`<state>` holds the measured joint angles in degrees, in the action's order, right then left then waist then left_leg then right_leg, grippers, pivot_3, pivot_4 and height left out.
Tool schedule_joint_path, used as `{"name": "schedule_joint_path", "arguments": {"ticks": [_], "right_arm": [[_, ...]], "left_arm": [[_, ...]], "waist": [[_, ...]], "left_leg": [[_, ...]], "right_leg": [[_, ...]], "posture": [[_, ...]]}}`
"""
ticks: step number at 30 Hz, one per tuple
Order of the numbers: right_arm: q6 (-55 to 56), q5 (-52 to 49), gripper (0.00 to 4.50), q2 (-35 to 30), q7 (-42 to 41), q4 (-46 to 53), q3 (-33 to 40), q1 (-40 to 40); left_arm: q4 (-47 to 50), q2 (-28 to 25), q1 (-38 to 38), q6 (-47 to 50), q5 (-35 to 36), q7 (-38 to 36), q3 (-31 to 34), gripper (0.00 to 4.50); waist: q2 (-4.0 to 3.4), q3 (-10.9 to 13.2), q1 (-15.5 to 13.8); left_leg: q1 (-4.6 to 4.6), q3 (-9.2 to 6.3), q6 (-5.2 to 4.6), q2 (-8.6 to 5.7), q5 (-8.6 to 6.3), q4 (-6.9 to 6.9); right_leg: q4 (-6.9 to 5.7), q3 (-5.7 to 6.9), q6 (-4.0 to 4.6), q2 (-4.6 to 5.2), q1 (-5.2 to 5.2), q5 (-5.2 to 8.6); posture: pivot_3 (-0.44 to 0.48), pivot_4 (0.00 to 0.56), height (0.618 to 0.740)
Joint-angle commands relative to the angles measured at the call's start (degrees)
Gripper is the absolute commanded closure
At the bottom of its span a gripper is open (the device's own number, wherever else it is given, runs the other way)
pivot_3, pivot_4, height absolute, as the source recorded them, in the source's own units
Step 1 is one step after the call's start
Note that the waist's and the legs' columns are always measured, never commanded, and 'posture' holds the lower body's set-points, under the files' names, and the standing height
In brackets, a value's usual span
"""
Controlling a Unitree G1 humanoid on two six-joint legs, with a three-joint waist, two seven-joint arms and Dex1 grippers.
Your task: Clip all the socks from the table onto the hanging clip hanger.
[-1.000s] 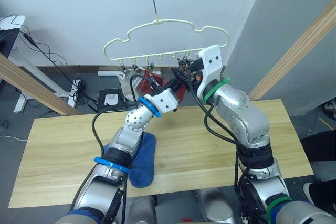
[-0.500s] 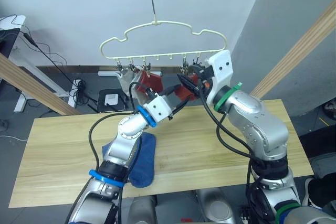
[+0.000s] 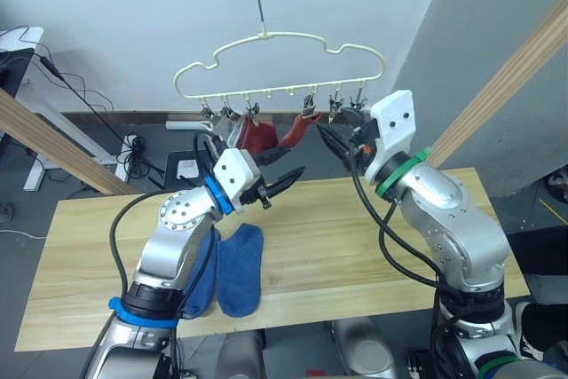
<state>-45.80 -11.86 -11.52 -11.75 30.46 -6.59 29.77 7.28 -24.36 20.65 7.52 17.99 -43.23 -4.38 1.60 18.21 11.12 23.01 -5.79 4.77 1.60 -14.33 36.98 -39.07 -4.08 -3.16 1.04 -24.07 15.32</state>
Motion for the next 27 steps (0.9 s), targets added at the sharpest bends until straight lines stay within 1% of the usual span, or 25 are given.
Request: {"name": "schedule_joint_path", "arguments": {"ticks": [1,8,11,13,27], "right_arm": [[3.39,2.27,1.97,1.26,1.88,-2.16,-0.37,1.52],[7.96,5.47,1.97,2.59,2.8,-9.01,-1.0,3.77],[9.05,5.97,2.54,3.48,2.99,-10.56,-0.86,4.41],[9.46,6.22,3.25,3.97,2.85,-11.21,-0.93,4.7],[12.87,8.33,3.25,5.72,2.6,-15.22,-2.48,7.25]], "left_arm": [[2.52,-0.11,0.64,-0.15,0.26,0.16,0.86,2.12],[2.66,-0.12,0.45,-0.53,-0.71,0.16,0.49,2.12],[2.26,0.02,0.57,-0.66,-1.17,0.3,0.32,2.08],[2.05,0.13,0.56,-0.8,-1.44,0.32,0.25,2.08],[1.48,0.29,-0.02,-1.59,-2.91,-0.01,-0.09,2.08]], "waist": [[0.0,0.0,0.0],[0.0,0.0,0.0],[0.0,0.0,0.0],[0.0,0.0,-0.02],[0.0,0.0,-0.01]], "left_leg": [[0.0,0.0,0.0,0.0,0.0,0.0],[0.0,0.01,0.0,0.0,0.0,-0.01],[0.0,0.0,0.0,0.01,0.0,-0.02],[0.0,0.0,0.0,0.0,0.0,-0.02],[0.01,0.0,0.0,0.0,0.0,-0.01]], "right_leg": [[0.0,0.0,0.0,0.0,-0.01,0.0],[0.0,0.0,0.0,0.0,-0.01,0.0],[-0.01,0.0,0.0,0.0,-0.01,0.0],[0.0,0.0,0.0,0.01,-0.01,0.0],[-0.01,0.0,0.01,0.01,-0.01,0.0]], "posture": [[-0.264,0.28,0.74],[-0.252,0.277,0.74],[-0.252,0.277,0.74],[-0.252,0.277,0.74],[-0.245,0.28,0.74]]}}
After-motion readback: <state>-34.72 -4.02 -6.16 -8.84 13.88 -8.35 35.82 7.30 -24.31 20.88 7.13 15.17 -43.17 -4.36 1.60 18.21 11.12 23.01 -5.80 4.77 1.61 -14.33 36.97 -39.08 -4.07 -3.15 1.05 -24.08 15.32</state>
